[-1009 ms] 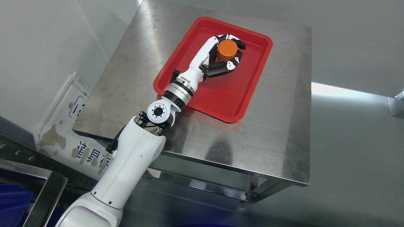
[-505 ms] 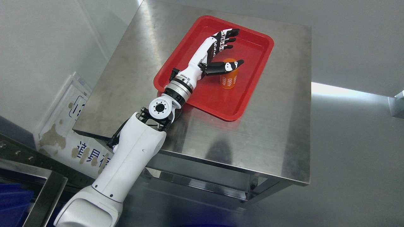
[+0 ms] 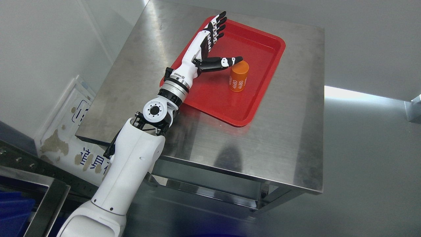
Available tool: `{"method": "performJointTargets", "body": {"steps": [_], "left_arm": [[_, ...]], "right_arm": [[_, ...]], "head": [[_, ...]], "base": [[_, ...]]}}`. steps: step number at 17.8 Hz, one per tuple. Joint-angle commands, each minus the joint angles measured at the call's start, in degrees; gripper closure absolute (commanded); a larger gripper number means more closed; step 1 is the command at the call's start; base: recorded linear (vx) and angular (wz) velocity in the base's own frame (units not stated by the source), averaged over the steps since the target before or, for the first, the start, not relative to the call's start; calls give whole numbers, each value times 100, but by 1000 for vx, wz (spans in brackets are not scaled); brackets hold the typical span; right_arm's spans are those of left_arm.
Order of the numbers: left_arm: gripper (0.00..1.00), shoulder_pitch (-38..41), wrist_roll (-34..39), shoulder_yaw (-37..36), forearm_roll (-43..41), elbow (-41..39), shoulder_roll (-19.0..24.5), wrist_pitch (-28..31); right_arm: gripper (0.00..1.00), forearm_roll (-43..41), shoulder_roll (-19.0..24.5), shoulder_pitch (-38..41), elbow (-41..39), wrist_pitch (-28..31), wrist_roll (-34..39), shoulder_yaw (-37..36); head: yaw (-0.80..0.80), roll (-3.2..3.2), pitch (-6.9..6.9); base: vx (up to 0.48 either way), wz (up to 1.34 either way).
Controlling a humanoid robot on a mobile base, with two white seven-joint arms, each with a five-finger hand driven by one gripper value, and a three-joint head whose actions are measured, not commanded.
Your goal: Grab orange capacitor from left shelf to right desk
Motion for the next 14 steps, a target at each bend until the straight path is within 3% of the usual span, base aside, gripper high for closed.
{"method": "performJointTargets", "body": {"steps": [1,5,14], "left_arm": [[0,864,-12,1256,9,-1739,100,162],[0,987,-222,1951,18,-1889,100,145],[0,1813,-443,1723,1,-1933,100,-268]], "right_arm": [[0,35,-99,132,-100,-5,1,-61],[0,35,-99,131,-100,-5,1,-61],[0,35,-99,132,-100,-5,1,-61]], "head": [[0,0,0],[0,0,0],[0,0,0]], "base": [[0,0],[0,0],[0,0]]}}
